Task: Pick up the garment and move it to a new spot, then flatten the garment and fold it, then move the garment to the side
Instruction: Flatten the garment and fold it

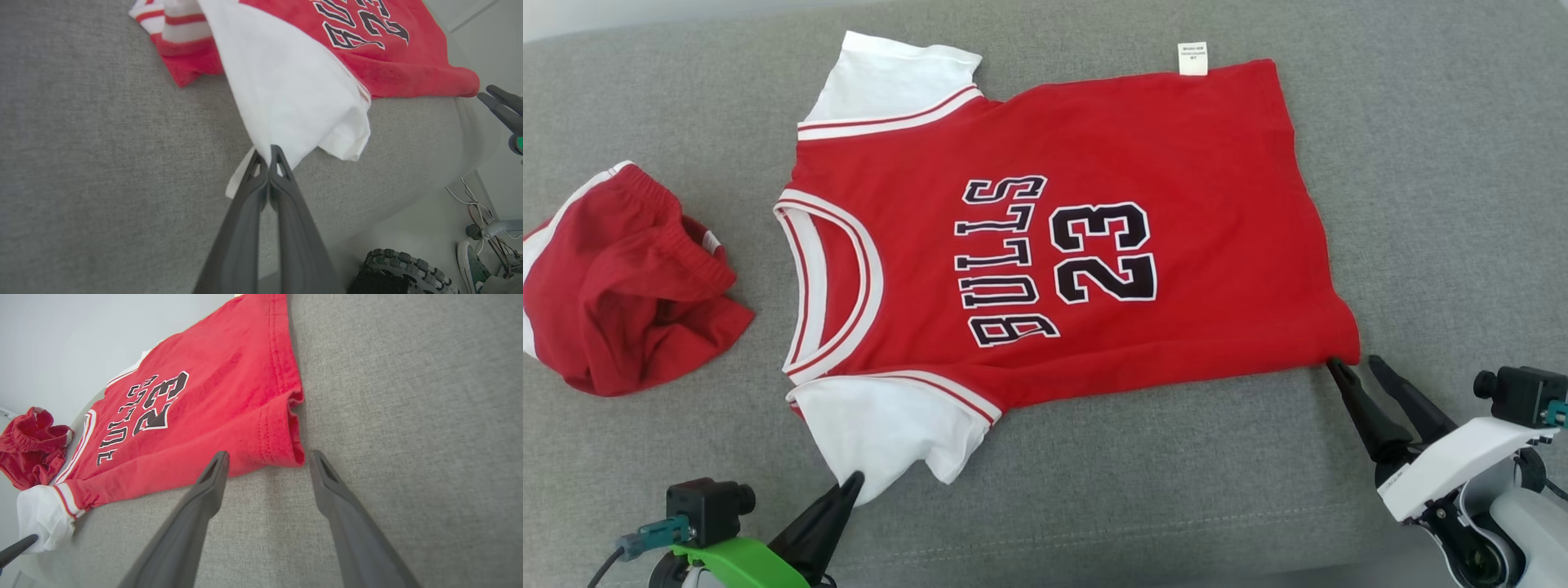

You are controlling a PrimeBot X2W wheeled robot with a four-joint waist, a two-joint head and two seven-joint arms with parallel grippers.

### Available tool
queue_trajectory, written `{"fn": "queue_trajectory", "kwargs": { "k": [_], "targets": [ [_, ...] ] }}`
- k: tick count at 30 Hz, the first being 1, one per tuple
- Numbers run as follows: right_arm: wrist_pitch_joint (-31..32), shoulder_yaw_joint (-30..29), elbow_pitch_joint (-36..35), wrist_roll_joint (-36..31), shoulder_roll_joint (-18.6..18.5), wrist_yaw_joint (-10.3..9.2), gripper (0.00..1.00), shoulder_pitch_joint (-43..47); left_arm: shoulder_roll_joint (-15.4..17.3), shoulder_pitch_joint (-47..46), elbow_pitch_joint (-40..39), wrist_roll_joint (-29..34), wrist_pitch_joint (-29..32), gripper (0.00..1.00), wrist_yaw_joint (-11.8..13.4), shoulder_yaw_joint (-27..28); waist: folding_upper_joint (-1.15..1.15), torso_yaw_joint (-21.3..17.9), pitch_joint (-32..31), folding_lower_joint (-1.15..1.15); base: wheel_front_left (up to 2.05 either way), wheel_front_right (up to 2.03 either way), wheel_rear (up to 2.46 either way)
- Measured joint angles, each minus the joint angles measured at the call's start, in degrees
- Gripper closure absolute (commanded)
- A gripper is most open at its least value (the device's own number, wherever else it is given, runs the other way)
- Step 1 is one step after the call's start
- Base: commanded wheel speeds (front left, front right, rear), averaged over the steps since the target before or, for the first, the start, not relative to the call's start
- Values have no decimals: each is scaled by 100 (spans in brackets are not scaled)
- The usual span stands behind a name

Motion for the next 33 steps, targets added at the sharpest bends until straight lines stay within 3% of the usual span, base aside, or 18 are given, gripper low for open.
{"fn": "queue_trajectory", "kwargs": {
  "k": [12,21,22,23,24,26,28,29,33],
  "targets": [
    [0,76,266,-526,11,0,0,-192,104,-1,-671,-667,205,100,-56,-2,0,64,-48,0,0,0,0],
    [0,215,578,-1066,1,0,2,-385,344,-1,-810,-697,299,100,-56,34,0,84,-98,0,0,0,0],
    [0,216,603,-1076,10,0,6,-393,345,-1,-820,-697,300,100,-56,33,0,85,-100,0,0,0,0],
    [0,227,626,-1099,18,0,24,-410,348,-1,-829,-698,300,100,-56,33,0,86,-101,0,0,0,0],
    [0,249,639,-1128,24,0,50,-437,355,-1,-839,-698,301,100,-56,33,0,86,-102,0,0,0,0],
    [0,304,655,-1205,56,0,73,-470,370,-1,-855,-706,308,100,-56,33,0,86,-104,0,0,0,0],
    [0,336,677,-1266,103,1,78,-482,396,-1,-879,-724,308,100,-56,33,0,84,-107,0,0,0,0],
    [0,344,688,-1268,130,1,100,-493,412,-1,-894,-724,309,100,-56,33,0,82,-108,0,0,0,0],
    [0,402,755,-1314,183,1,100,-578,454,-1,-948,-744,349,100,-56,33,0,75,-111,0,0,0,0]
  ]
}}
